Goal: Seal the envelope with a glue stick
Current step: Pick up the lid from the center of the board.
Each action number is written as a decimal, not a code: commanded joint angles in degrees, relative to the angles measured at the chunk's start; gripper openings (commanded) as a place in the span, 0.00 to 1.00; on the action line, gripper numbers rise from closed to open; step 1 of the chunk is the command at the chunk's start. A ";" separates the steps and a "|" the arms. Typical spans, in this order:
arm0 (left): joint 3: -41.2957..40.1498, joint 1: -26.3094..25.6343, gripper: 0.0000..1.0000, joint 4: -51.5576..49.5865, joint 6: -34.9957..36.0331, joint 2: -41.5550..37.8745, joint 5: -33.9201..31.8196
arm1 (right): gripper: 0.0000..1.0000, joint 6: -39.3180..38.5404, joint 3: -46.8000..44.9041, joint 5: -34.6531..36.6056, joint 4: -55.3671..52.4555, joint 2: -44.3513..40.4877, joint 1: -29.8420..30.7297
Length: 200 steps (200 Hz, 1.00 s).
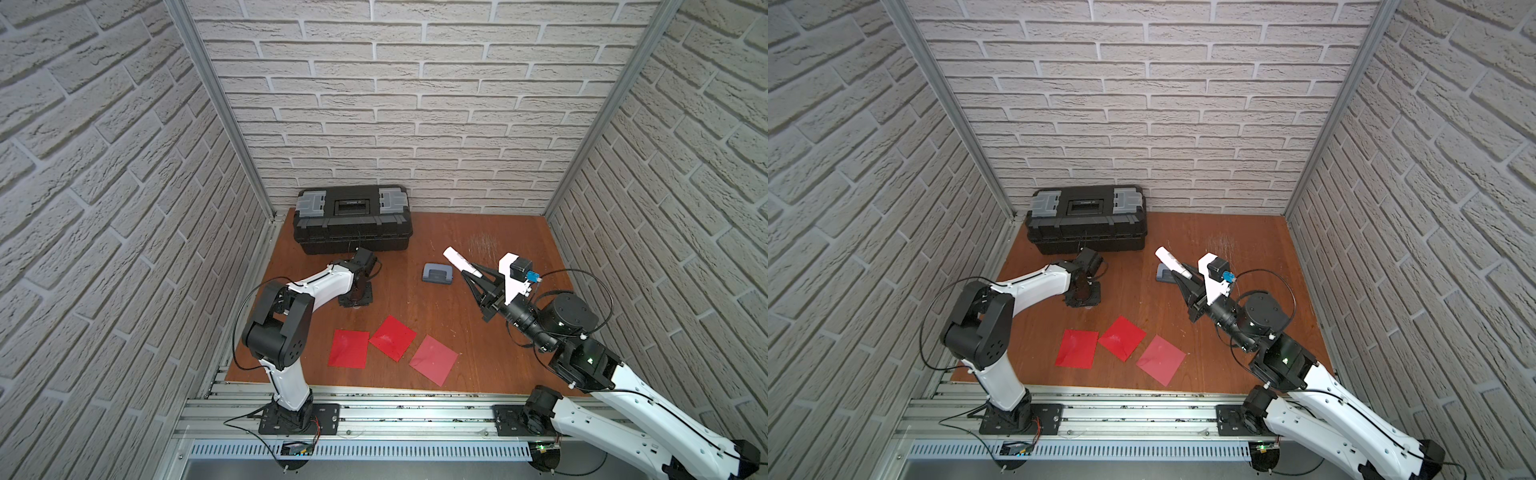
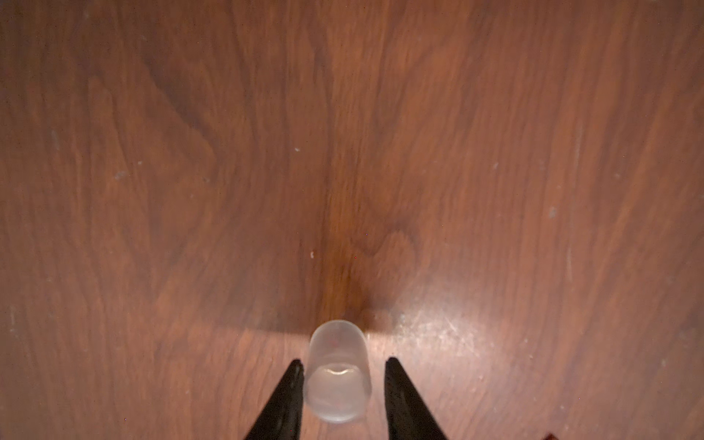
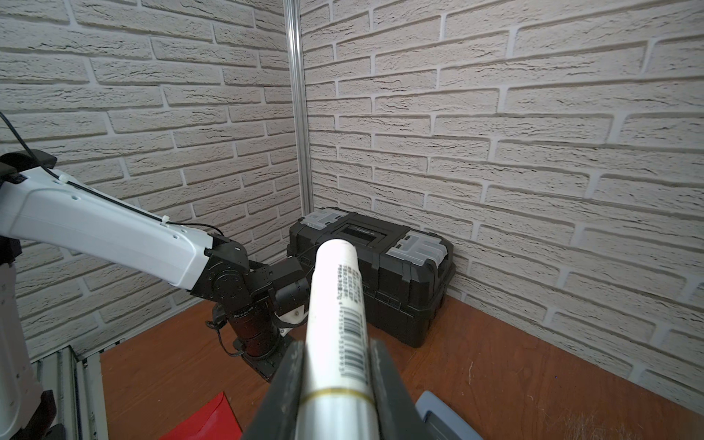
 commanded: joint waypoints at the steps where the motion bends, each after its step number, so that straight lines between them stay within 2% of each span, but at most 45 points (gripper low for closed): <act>1: 1.19 0.53 0.36 0.09 -0.08 0.81 0.35 | 0.03 -0.29 0.66 0.71 1.84 -0.61 0.38; 36: 1.01 0.58 0.35 -0.17 -0.08 0.80 -0.03 | 0.03 -0.24 0.67 0.64 1.94 -0.59 0.36; 76: 0.75 0.51 0.28 -0.33 -0.11 -0.30 -0.11 | 0.03 0.06 0.74 0.44 2.15 -0.36 0.35; 200: 1.80 -1.16 0.27 -1.37 0.68 -9.86 0.45 | 0.03 0.77 2.71 0.06 -1.37 0.22 0.37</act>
